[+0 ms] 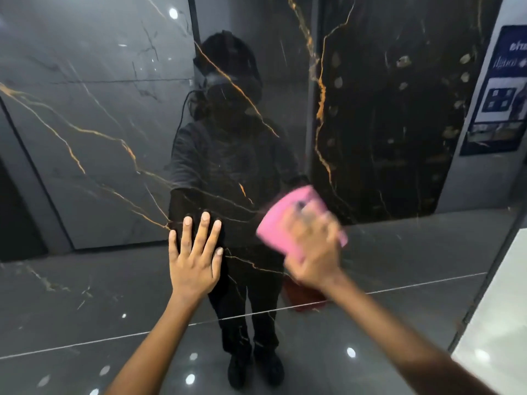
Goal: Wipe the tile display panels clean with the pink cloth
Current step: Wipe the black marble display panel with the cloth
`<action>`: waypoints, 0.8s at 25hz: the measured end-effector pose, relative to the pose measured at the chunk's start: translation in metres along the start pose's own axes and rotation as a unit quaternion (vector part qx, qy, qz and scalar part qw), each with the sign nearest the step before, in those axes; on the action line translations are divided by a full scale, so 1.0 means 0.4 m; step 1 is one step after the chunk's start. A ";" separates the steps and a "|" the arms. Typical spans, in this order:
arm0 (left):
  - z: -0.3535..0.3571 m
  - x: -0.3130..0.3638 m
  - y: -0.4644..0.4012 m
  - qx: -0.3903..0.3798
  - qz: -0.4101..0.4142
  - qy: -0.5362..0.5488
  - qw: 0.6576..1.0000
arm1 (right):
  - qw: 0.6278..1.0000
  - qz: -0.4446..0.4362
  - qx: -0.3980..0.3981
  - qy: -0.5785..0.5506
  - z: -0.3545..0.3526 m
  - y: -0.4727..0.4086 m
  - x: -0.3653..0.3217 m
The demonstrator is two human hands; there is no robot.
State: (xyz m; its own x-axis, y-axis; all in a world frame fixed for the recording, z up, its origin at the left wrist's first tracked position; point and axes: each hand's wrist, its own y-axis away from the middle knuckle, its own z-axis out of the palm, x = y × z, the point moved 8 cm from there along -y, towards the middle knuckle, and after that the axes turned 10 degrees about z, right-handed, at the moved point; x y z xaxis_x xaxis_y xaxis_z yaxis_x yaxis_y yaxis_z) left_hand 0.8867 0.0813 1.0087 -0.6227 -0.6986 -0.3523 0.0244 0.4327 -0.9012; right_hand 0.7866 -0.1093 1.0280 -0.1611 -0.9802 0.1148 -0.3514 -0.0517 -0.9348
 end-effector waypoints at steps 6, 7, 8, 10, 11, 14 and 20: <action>-0.035 0.038 -0.028 -0.005 -0.091 0.100 0.991 | 0.950 -0.276 -0.144 0.001 0.050 0.207 -0.066; -0.035 0.070 -0.045 -0.003 -0.087 0.115 0.990 | 0.979 -0.184 -0.084 0.003 -0.004 0.096 0.038; -0.029 0.104 -0.065 -0.002 -0.071 0.123 0.990 | 0.997 -0.073 -0.039 0.001 -0.067 -0.019 0.169; 0.003 0.153 -0.106 -0.005 -0.033 0.111 0.993 | 0.986 0.155 0.061 -0.017 -0.207 -0.209 0.450; 0.021 0.165 -0.116 -0.004 -0.018 0.088 0.996 | 0.958 0.259 0.111 -0.048 -0.258 -0.255 0.558; 0.053 0.172 -0.097 0.002 -0.001 0.024 1.000 | 0.905 0.384 0.167 -0.075 -0.224 -0.183 0.577; 0.050 0.173 -0.101 -0.007 0.009 0.021 1.000 | 0.929 -0.264 -0.228 0.124 0.119 0.457 -0.022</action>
State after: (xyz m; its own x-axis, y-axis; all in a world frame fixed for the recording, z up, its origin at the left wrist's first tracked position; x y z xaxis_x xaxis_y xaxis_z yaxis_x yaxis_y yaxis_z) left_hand 0.8584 0.0041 1.0155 -0.6549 -0.6656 -0.3579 0.0254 0.4540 -0.8907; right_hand 0.7675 -0.1191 0.8402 -0.0436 -0.7643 0.6434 -0.7871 -0.3703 -0.4933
